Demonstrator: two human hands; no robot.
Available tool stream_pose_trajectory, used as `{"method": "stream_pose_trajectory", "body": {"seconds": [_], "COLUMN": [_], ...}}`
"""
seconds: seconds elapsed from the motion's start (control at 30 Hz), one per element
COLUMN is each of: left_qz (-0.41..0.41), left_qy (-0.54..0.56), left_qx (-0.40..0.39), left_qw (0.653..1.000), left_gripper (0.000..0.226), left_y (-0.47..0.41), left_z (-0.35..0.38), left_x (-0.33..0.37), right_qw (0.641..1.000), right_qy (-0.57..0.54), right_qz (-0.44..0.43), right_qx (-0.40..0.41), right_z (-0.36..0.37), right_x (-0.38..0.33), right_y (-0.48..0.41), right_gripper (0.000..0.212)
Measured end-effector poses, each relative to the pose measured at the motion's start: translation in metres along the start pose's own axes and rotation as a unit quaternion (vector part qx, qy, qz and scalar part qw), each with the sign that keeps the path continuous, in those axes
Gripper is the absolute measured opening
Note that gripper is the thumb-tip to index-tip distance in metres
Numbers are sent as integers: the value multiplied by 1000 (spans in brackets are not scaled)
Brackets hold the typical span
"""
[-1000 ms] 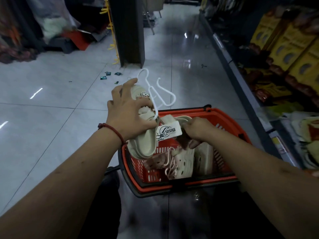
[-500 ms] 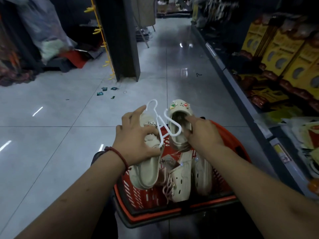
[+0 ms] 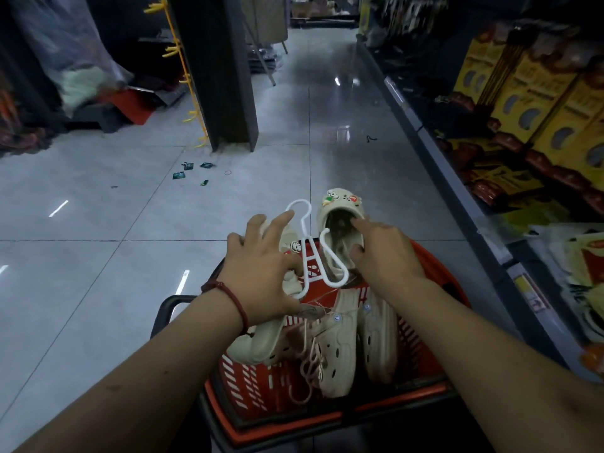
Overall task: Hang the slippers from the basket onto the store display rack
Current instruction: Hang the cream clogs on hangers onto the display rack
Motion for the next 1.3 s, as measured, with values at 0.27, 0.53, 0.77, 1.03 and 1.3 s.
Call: {"method": "stream_pose_trajectory", "body": {"seconds": [0.27, 0.53, 0.77, 1.03, 1.3], "left_qz": [-72, -122, -141, -173, -244], "left_qy": [-10, 0, 61, 352, 554], "left_qx": [0, 37, 45, 92, 107], "left_qw": [997, 992, 987, 915, 789], "left_gripper": [60, 53, 42, 23, 53], "left_y": [5, 11, 13, 7, 3], "left_z": [0, 4, 12, 20, 21], "left_x": [-9, -15, -14, -25, -31], "right_qw": [997, 995, 995, 996, 994], "right_qy": [25, 49, 53, -3, -4], "right_qz": [-72, -88, -79, -83, -99], "right_qx": [-28, -3, 7, 33, 48], "right_z": [1, -5, 3, 1, 0], "right_x": [-23, -35, -37, -46, -44], "right_y": [11, 19, 23, 26, 18], "right_gripper": [48, 50, 54, 61, 59]}}
Point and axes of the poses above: each hand's wrist, its own y-axis away from the middle knuckle, its own z-axis out of the palm, x = y × z, the point moved 5 cm from there along -y, towards the middle knuckle, and after that the axes turned 8 degrees about z, right-handed, at the moved point
